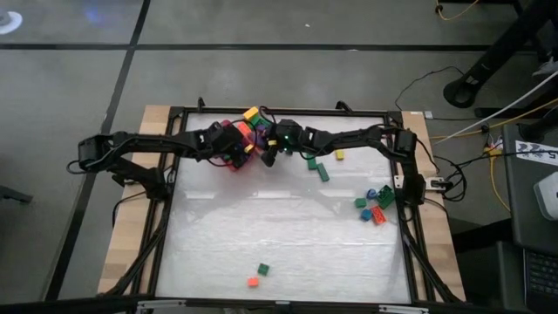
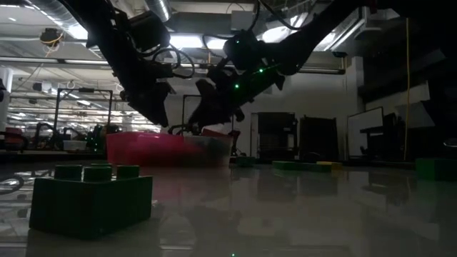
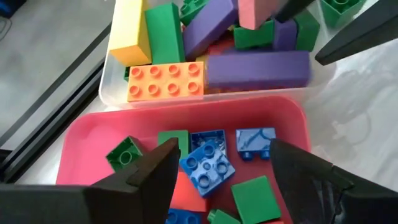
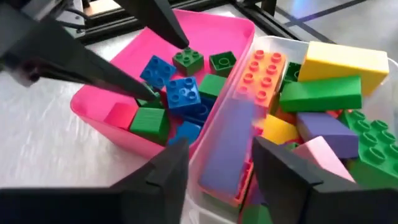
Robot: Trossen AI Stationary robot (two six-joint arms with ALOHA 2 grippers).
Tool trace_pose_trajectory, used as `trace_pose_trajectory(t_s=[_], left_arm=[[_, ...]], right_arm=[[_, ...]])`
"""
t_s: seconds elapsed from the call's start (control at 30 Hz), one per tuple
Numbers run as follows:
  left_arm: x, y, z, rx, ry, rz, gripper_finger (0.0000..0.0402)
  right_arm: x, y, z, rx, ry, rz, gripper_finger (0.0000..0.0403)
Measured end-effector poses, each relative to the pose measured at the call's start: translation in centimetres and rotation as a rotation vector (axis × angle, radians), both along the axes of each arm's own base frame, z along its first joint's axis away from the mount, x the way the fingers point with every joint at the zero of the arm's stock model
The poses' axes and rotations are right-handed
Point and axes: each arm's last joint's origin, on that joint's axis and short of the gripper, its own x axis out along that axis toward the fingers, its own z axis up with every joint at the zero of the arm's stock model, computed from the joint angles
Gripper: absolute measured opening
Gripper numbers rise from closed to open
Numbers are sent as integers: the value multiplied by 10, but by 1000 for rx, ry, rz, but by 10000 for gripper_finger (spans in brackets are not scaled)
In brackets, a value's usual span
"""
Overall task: Sort blocks by size
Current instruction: Put the big purple block into the white bin, then put the small orange game piece into the pink bin
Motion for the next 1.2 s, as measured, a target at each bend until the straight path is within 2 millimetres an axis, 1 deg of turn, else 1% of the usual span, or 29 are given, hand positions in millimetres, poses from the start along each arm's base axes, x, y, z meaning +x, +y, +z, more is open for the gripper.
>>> trace_pose_trajectory(t_s=[0.13, 0.27, 0.4, 0.53, 0.67, 0.83, 0.9, 1.03, 1.13, 1.2], left_arm=[[1, -2, 0, 0, 1, -8, 237], [2, -8, 0, -11, 7, -41, 237], [7, -23, 0, -101, -29, -165, 237], [14, -47, 1, -234, -69, -352, 237], [20, -80, 2, -348, -110, -541, 237], [23, -132, 7, -433, -174, -725, 237], [23, -154, 9, -453, -207, -799, 237], [21, -198, 13, -468, -290, -941, 237], [20, -228, 14, -446, -385, -990, 237], [19, -245, 10, -427, -427, -996, 237]], right_arm=[[0, 0, 0, -6, 2, 3, 220], [-3, 1, 5, -40, 35, 26, 240], [-15, 4, 25, -121, 116, 87, 243], [-31, 9, 49, -153, 184, 123, 241], [-49, 15, 69, -133, 241, 131, 241], [-68, 21, 84, -105, 318, 140, 241], [-73, 22, 85, -96, 342, 143, 241], [-77, 23, 82, -75, 397, 149, 241], [-80, 24, 79, -55, 432, 148, 241], [-82, 25, 77, -29, 453, 137, 241]])
